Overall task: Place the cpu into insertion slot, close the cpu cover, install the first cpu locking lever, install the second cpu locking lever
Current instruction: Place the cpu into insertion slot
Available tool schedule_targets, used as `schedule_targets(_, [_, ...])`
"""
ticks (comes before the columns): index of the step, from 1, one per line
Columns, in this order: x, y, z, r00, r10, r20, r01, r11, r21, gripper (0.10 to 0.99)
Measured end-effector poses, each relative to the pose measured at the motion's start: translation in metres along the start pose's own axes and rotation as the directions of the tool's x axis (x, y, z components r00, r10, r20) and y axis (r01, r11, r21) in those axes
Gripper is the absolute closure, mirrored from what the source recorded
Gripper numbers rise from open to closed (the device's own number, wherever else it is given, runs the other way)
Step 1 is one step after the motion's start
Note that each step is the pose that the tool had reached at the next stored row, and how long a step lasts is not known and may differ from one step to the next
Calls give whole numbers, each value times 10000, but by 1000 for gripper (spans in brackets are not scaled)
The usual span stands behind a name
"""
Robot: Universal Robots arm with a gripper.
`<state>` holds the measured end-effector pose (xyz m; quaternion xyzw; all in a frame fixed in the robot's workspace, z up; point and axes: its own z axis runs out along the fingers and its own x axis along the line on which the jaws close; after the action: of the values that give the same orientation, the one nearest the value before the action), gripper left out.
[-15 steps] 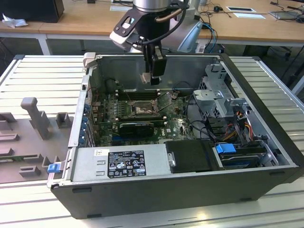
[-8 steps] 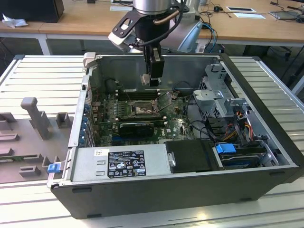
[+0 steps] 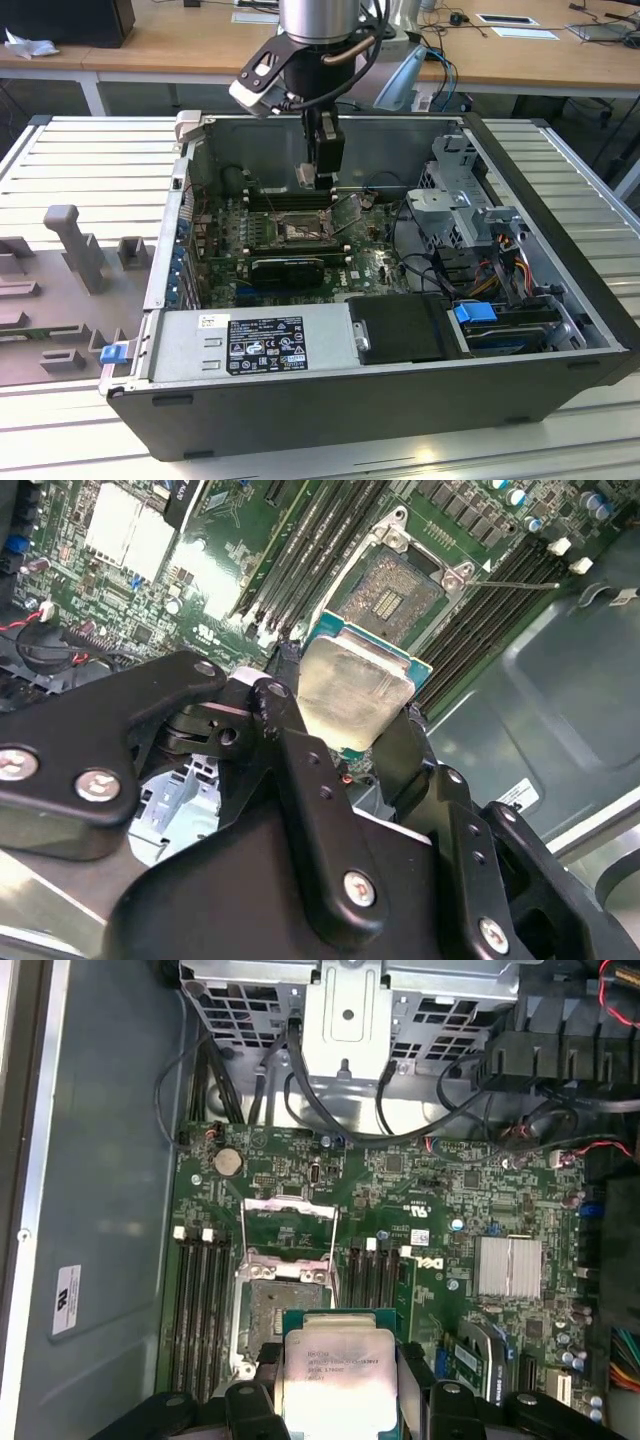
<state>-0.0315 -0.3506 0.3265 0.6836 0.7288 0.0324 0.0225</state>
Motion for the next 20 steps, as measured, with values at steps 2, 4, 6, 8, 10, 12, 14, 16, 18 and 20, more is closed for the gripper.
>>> schedule_targets(2, [0,-1,10,10000,43,5,-43,10000,1,549])
schedule_targets(4, [-1,-3,37,9995,322,29,-322,9995,-5,549])
schedule_targets(6, [-1,-6,75,9969,784,70,-784,9969,-12,549])
schedule_targets(8, [-1,-9,118,9960,892,77,-892,9960,-14,549])
schedule_targets(10, [-2,-13,155,9960,894,78,-894,9960,-15,549])
schedule_targets(12, [-2,-16,197,9960,895,79,-895,9960,-14,549])
schedule_targets(14, [-3,-21,244,9960,894,79,-894,9960,-14,549])
schedule_targets(16, [-3,-27,310,9960,894,79,-894,9960,-14,549])
schedule_targets(18, [-4,-34,390,9959,896,80,-896,9960,-6,549])
schedule_targets(20, [-4,-37,441,9959,895,84,-896,9960,67,549])
